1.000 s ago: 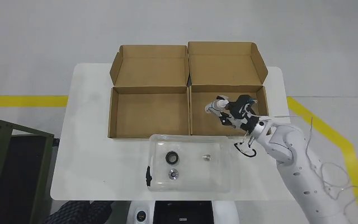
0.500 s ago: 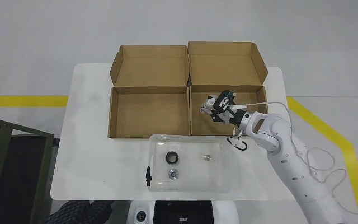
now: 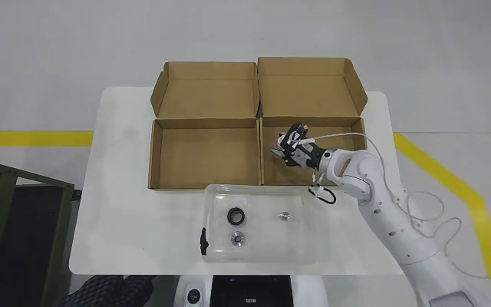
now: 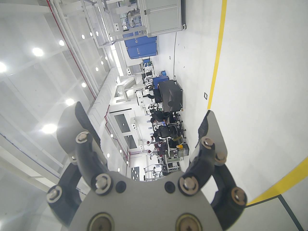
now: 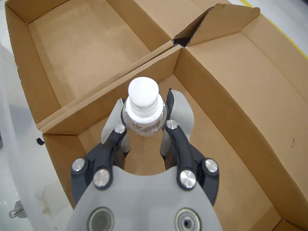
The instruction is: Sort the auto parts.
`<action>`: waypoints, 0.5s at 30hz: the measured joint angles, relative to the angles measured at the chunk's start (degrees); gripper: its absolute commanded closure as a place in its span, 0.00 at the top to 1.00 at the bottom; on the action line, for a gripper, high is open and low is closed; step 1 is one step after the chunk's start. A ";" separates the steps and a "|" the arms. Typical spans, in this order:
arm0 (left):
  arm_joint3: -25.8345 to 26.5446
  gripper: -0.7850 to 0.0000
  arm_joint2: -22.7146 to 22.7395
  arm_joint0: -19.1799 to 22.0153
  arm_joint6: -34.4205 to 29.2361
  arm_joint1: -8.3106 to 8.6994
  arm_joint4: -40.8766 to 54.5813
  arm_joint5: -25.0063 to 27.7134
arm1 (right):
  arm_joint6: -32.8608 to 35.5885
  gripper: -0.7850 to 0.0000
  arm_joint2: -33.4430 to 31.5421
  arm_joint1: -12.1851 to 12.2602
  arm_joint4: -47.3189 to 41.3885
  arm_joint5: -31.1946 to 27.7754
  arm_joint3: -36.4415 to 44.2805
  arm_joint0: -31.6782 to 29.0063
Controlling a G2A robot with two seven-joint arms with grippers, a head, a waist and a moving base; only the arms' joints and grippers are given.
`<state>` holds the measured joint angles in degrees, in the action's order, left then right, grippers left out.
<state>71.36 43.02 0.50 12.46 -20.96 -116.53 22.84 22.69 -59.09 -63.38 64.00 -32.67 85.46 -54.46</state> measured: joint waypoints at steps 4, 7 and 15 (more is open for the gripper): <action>0.00 1.00 0.00 0.00 0.00 0.00 0.00 0.00 | -0.57 1.00 0.13 -0.14 0.00 -0.10 -0.66 0.19; 0.00 1.00 0.00 0.00 0.00 0.00 0.00 0.00 | -1.62 1.00 -0.85 0.02 0.30 0.09 0.09 -0.39; 0.00 1.00 0.00 0.00 0.00 0.00 0.00 0.00 | -2.45 1.00 -6.38 1.46 1.18 -1.26 8.08 -5.38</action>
<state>71.36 43.02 0.50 12.46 -20.96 -116.53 22.84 20.24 -65.47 -61.92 65.19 -33.94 93.53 -59.84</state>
